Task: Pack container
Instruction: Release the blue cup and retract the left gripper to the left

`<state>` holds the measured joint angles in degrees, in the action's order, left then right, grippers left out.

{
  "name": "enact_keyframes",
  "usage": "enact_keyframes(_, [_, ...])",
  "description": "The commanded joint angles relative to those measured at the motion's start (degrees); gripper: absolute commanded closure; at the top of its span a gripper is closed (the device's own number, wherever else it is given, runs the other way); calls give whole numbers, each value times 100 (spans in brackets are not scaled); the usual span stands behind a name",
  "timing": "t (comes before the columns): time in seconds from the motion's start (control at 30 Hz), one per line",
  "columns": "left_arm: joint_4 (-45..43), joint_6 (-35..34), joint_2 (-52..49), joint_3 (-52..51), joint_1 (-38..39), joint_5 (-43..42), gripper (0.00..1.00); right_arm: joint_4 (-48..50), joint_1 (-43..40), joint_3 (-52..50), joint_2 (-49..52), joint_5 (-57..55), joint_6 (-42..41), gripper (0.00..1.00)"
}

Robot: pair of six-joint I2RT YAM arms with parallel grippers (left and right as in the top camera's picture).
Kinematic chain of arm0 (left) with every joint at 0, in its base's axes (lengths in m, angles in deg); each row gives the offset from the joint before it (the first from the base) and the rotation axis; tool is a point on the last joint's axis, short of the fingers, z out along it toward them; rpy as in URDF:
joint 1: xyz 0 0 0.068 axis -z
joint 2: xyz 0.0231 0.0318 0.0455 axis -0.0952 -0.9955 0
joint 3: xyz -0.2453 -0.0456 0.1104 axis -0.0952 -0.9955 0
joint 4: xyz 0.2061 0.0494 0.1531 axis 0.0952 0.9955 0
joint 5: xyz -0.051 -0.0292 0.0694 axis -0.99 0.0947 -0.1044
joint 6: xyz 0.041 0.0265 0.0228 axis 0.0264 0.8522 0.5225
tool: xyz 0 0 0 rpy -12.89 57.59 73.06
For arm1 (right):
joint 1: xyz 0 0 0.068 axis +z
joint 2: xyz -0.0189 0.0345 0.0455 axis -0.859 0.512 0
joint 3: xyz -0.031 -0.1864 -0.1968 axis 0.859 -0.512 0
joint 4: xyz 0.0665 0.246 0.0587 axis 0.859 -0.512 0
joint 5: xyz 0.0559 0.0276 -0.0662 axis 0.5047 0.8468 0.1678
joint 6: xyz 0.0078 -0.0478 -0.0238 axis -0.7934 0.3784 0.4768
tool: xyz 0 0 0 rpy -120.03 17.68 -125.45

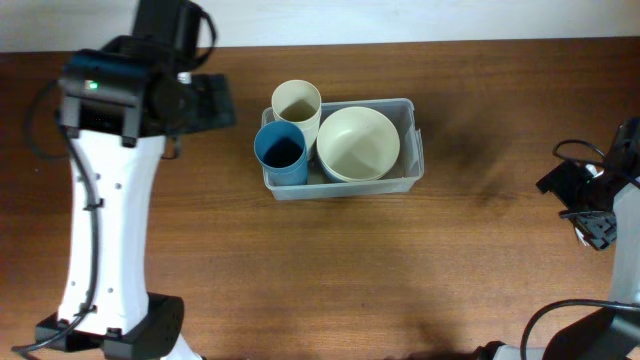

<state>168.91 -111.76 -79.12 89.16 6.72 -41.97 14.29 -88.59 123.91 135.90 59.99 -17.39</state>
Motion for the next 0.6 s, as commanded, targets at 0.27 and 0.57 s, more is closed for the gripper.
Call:
enact_keyframes(0.27, [17,-761,127,-74,-1530,741,0,0,-31,-28,-17,-76,-9,1])
enact_keyframes(0.57, [15,-761,127,-74,-1773,706,0,225,-33,-28,-17,-116,-9,1])
